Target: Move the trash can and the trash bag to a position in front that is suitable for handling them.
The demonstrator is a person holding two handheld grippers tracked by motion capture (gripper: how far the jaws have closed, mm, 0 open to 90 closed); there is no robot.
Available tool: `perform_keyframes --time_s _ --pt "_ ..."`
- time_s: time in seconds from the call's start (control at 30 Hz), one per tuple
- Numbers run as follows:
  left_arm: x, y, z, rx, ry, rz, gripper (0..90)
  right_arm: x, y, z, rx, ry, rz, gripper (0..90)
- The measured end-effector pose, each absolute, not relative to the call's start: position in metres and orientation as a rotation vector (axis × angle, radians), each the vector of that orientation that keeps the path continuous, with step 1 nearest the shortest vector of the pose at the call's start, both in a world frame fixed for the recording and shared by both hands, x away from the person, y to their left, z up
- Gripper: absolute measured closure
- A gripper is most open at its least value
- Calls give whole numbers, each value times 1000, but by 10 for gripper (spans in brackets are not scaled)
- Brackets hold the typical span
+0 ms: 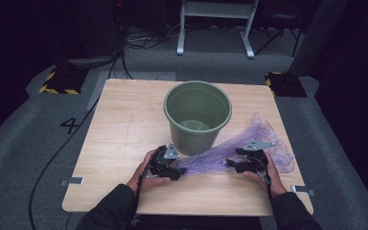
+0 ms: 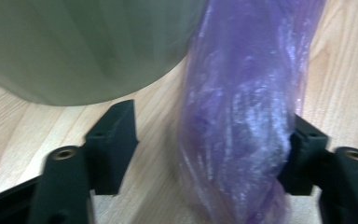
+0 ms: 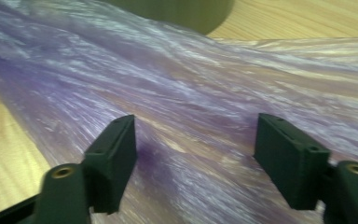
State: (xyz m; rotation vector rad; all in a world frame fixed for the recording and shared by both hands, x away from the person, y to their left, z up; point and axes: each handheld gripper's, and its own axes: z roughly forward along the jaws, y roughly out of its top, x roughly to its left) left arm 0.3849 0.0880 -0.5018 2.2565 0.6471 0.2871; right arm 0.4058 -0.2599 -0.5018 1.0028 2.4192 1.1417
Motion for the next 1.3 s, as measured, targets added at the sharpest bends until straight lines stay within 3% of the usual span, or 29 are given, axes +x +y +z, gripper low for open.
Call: perform_keyframes --time_s 0.1,0.2,0.23,0.33,0.63,1.0,1.3 --pt "384 89 -501 2253 651 294 185 406 -260 -502 1008 2416 1135 360" --pt "382 94 -495 2238 666 313 165 405 -262 -502 1006 2388 1121 499" --pt "381 96 -492 2224 667 320 165 405 -262 -502 1006 2388 1121 499" --pt "374 113 -479 2174 672 336 159 403 -263 -502 1010 2367 1113 630" --pt "370 156 -475 2145 778 383 157 403 -265 -502 1021 2349 1106 831" --pt "364 180 -485 2182 860 386 156 403 -275 -501 1054 2325 1102 899" --pt "370 185 -494 2211 912 376 156 405 -283 -500 1050 2298 1118 900"
